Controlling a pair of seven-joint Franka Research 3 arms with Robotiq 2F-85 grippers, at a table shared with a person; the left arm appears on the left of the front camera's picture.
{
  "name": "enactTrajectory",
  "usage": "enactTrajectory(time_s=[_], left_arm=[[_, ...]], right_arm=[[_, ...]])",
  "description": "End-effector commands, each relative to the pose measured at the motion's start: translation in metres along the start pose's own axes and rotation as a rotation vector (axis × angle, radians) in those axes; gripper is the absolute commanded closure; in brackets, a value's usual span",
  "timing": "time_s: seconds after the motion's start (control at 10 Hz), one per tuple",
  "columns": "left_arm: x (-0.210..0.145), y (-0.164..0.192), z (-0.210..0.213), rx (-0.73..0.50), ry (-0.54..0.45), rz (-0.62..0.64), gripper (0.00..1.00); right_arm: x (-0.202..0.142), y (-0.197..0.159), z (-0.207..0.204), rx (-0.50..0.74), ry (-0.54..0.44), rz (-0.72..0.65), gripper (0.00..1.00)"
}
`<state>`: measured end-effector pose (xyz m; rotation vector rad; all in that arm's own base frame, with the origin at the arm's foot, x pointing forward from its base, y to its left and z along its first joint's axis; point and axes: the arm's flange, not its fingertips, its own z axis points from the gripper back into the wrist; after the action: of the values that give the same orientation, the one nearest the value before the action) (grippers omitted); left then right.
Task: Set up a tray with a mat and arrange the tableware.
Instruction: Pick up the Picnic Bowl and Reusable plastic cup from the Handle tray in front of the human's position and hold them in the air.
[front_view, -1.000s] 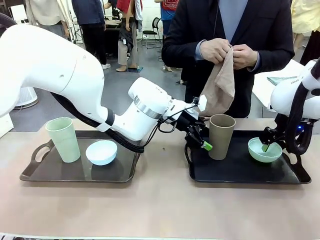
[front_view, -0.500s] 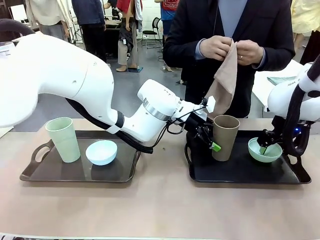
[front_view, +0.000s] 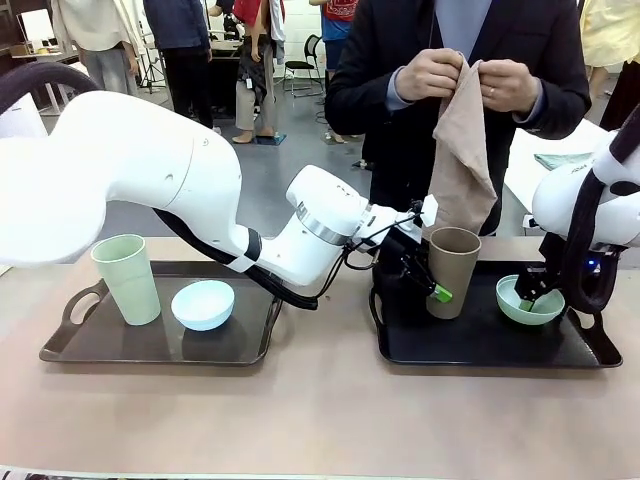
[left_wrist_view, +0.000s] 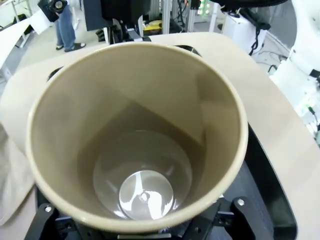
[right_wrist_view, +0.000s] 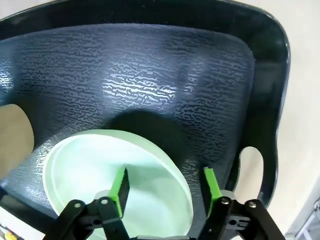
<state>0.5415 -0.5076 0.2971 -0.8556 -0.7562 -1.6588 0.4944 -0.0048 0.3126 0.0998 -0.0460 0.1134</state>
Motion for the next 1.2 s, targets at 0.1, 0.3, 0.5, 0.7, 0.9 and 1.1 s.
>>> enactTrajectory(time_s=[0.1, 0.3, 0.5, 0.7, 0.9, 1.1], left_arm=[[0.005, 0.003, 0.004, -0.019, -0.009, 0.013, 1.0], [0.007, 0.001, 0.009, -0.014, 0.0, 0.014, 1.0], [0.006, -0.006, 0.018, 0.002, 0.008, 0.016, 0.74], [0.005, -0.011, 0.03, 0.023, 0.017, 0.03, 0.75], [0.002, -0.011, 0.037, 0.034, 0.024, 0.047, 1.0], [0.003, -0.013, 0.04, 0.044, 0.028, 0.052, 0.75]], right_arm=[[-0.001, -0.005, -0.006, 0.038, -0.013, 0.014, 0.75], [0.001, -0.004, -0.005, 0.038, -0.013, 0.016, 1.0], [0.002, -0.004, -0.003, 0.032, -0.014, 0.015, 1.0], [0.002, -0.004, 0.003, 0.013, -0.02, 0.013, 1.0], [0.0, -0.003, 0.013, -0.02, -0.04, 0.0, 1.0], [-0.002, 0.001, 0.025, -0.074, -0.054, -0.016, 0.9]])
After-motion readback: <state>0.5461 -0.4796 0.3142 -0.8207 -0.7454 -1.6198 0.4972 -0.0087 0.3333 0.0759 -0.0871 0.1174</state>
